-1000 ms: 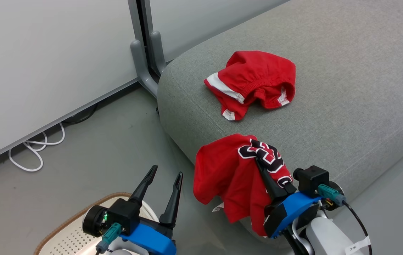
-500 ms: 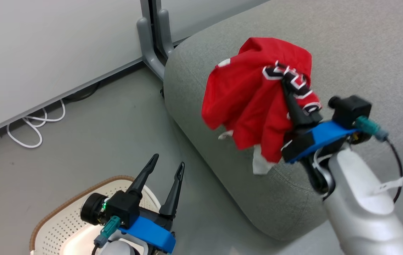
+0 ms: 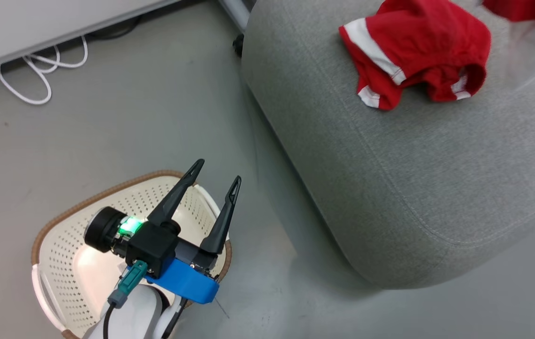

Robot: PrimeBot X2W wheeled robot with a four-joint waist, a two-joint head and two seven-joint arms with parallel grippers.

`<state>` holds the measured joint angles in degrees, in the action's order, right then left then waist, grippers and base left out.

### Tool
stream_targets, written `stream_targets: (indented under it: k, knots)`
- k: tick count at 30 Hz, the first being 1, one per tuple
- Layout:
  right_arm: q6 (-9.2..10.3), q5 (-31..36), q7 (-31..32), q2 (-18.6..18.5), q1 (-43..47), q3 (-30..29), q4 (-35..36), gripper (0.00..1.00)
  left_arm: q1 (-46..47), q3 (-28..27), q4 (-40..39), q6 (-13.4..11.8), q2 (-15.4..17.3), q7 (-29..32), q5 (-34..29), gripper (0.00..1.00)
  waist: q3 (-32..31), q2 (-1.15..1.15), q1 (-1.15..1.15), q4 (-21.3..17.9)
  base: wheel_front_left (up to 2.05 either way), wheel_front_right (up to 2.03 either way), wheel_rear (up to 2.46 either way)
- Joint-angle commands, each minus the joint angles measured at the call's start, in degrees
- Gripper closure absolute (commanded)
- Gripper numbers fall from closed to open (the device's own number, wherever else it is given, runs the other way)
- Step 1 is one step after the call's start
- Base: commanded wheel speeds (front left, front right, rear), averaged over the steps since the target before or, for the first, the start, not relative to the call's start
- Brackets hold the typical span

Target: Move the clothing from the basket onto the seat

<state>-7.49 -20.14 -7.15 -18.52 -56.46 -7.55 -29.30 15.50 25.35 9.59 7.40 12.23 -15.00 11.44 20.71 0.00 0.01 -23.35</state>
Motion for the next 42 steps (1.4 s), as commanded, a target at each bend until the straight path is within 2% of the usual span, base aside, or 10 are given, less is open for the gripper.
stream_targets:
  k: [1,5,13,21,22,24,25,26,37,42]
  knots:
    - [-0.01,0.47,-0.06,-0.22,-0.86,-1.29,-0.24,1.0,1.58,0.2,-0.57,0.12,0.62,-0.27,-0.37,0.0,4.31,0.0,-0.01,2.67,0.0,0.0,0.0]
    - [-0.01,2.33,-0.31,-2.58,-2.29,-7.2,-2.14,1.0,3.55,0.5,-3.07,0.12,2.14,-0.27,-1.01,0.0,8.38,0.0,-0.01,5.13,0.0,0.0,0.0]
    - [-0.01,4.77,-3.74,-0.47,-0.4,-15.75,-12.67,1.0,5.64,1.05,-7.98,0.12,5.59,-0.27,-2.23,0.0,15.67,0.0,-0.01,7.52,0.0,0.0,0.0]
    - [-0.01,5.79,-7.12,1.84,-2.09,-16.92,-21.93,0.99,5.57,1.11,-9.44,0.12,7.06,-0.27,-2.95,0.0,17.95,0.0,-0.01,7.07,0.0,0.0,0.0]
    - [-0.01,5.98,-7.22,1.83,-2.2,-16.71,-22.5,0.85,5.56,1.22,-9.36,0.12,7.01,-0.27,-2.89,0.0,17.88,0.0,-0.01,7.03,0.0,0.0,0.0]
    - [-0.01,6.36,-7.64,1.62,-2.51,-16.41,-23.5,0.34,5.61,1.42,-9.14,0.12,6.87,-0.27,-2.82,0.0,17.58,0.0,-0.01,6.97,0.0,0.0,0.0]
    - [-0.01,6.54,-7.69,1.51,-2.8,-16.13,-23.85,0.05,5.66,1.52,-9.02,0.12,6.76,-0.27,-2.72,0.0,17.37,0.0,-0.01,6.98,0.0,0.0,0.0]
    - [-0.01,6.86,-7.7,1.47,-2.93,-15.85,-24.18,0.0,5.7,1.59,-8.86,0.12,6.65,-0.27,-2.6,0.0,17.13,0.0,-0.01,6.96,0.0,0.0,0.0]
    - [-0.01,9.2,-8.09,-0.49,-0.04,-13.4,-26.95,0.0,5.81,2.6,-6.83,0.12,4.5,-0.27,-1.29,0.0,12.87,0.0,-0.01,8.24,0.0,0.0,0.0]
    - [-0.01,9.2,-8.12,-0.25,2.28,-13.83,-27.0,0.0,4.7,2.84,-5.56,0.12,3.18,-0.27,-0.4,0.0,9.8,0.0,-0.01,9.01,0.0,0.0,0.0]
